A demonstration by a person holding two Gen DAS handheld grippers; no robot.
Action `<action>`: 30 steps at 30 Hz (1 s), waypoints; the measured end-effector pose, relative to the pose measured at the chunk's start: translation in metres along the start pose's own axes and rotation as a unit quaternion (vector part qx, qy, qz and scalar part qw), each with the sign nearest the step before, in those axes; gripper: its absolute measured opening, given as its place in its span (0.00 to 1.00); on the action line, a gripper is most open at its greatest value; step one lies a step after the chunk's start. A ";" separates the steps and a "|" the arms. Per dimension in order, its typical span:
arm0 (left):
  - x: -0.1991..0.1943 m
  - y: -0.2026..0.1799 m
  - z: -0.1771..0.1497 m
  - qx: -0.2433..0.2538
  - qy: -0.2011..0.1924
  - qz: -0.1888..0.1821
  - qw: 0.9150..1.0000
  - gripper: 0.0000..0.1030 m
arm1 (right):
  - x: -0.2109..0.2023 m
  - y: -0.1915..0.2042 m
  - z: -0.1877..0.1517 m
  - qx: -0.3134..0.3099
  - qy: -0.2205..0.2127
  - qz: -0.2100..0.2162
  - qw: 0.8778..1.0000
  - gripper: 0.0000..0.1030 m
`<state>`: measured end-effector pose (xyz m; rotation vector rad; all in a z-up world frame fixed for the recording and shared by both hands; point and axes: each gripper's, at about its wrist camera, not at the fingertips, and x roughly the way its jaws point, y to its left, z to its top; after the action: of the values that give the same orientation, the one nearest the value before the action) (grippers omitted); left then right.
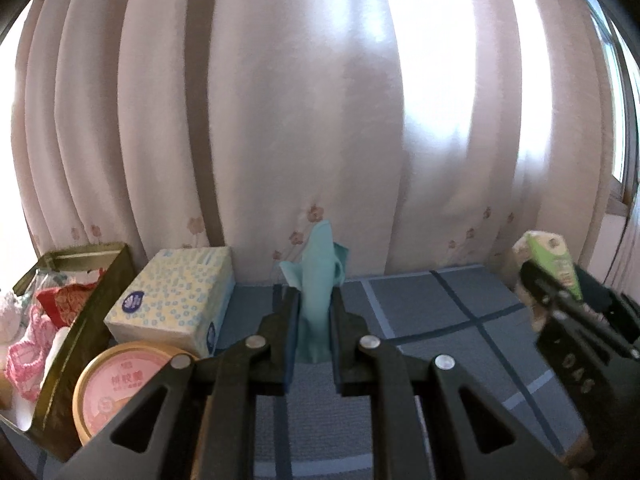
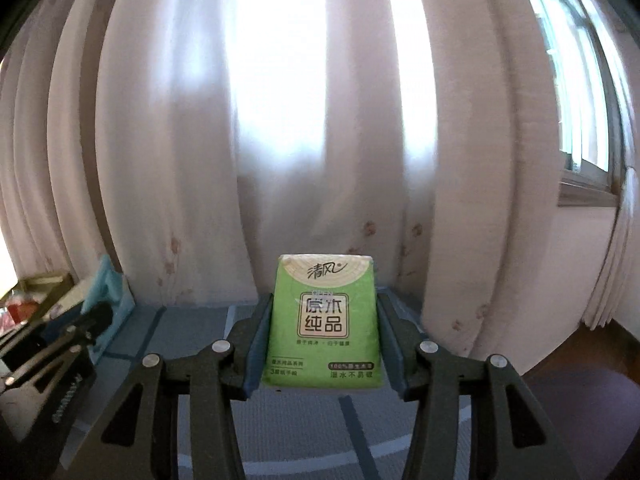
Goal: Organize soft objects
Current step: 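Carry the teal cloth and green tissue pack over the gold tray with both grippers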
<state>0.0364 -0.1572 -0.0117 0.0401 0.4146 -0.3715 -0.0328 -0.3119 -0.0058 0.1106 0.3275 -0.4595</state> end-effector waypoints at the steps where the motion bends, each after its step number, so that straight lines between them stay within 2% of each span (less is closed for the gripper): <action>1: -0.002 -0.001 0.000 0.004 -0.004 -0.001 1.000 0.12 | -0.005 -0.001 -0.001 0.002 -0.006 -0.003 1.000 0.50; 14: -0.023 -0.006 -0.005 0.021 -0.026 -0.005 0.999 0.12 | -0.025 -0.003 -0.006 0.018 -0.019 -0.009 1.000 0.50; 30: -0.042 -0.001 -0.012 0.015 -0.036 -0.008 0.999 0.12 | -0.047 0.007 -0.011 0.022 -0.020 -0.007 1.000 0.50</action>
<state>-0.0042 -0.1423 -0.0055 0.0520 0.3388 -0.3943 -0.0722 -0.2845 0.0002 0.1420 0.2789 -0.4825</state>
